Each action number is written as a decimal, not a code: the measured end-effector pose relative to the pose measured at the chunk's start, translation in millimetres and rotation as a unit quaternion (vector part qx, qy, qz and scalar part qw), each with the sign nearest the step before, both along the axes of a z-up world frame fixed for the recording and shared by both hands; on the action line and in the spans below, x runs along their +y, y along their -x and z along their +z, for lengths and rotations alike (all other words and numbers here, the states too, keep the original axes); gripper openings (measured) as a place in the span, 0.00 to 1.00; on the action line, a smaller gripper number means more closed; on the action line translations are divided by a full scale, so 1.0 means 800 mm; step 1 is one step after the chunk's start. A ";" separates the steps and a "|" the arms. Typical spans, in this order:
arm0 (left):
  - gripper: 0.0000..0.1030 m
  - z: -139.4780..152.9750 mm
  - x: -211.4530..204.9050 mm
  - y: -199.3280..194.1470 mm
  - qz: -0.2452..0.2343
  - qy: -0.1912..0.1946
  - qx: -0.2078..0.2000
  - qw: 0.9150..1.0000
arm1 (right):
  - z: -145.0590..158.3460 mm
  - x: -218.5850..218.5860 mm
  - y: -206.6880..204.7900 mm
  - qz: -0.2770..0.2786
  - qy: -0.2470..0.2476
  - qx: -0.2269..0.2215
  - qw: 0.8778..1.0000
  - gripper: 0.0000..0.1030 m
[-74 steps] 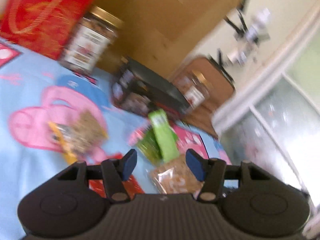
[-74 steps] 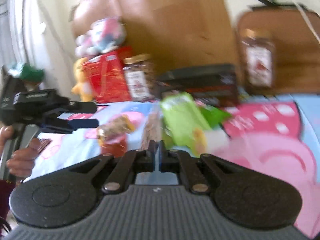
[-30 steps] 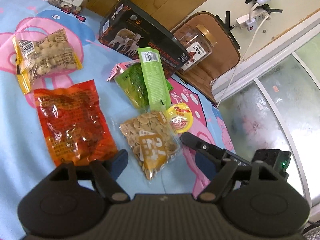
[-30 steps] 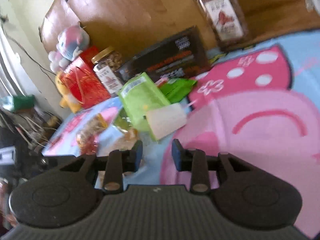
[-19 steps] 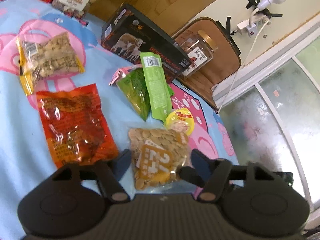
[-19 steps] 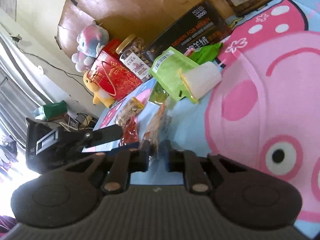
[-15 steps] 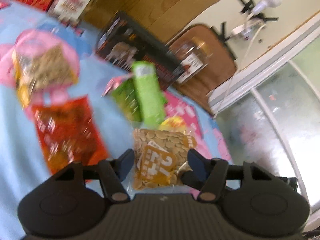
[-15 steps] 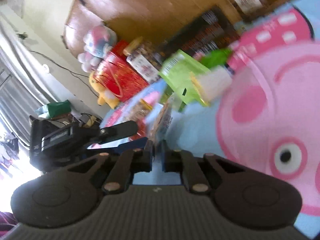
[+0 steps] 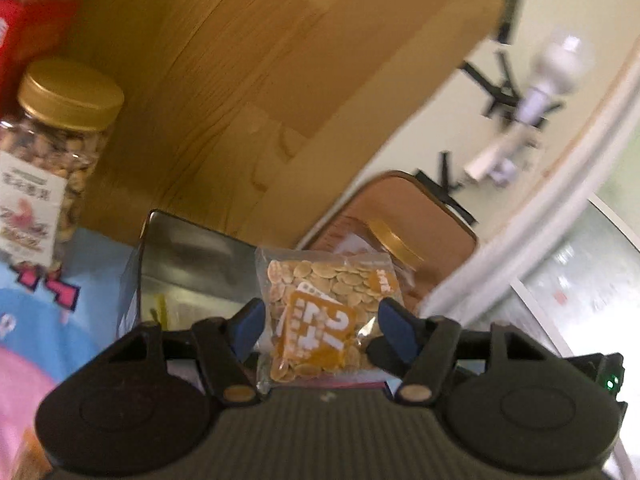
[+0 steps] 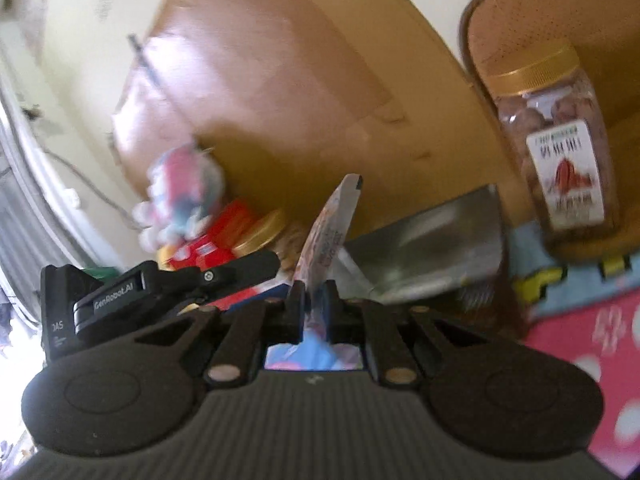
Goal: Organize snacks
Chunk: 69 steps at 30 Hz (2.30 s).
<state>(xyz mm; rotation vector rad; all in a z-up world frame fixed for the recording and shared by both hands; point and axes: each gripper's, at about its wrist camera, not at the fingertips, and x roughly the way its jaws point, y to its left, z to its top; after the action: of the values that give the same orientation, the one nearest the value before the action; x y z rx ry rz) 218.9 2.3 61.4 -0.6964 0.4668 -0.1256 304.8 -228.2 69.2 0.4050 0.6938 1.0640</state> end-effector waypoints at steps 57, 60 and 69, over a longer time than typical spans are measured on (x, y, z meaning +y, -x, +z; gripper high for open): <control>0.69 -0.122 -0.014 0.281 -0.031 0.040 0.082 0.995 | -0.129 -0.039 0.176 0.030 0.041 0.106 0.993 0.56; 0.56 -0.123 -0.018 0.284 -0.024 0.029 0.081 0.996 | -0.129 -0.034 0.177 0.018 0.050 0.098 0.994 0.33; 0.14 -0.130 -0.007 0.303 -0.021 0.059 0.062 0.996 | -0.145 -0.038 0.208 0.073 0.051 0.112 0.990 0.12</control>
<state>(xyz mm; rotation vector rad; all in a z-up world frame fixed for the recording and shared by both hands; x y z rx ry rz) -23.4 -3.3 -42.4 -0.8134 0.5961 -0.1522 138.0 -258.3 -46.5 0.3929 0.9857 1.1250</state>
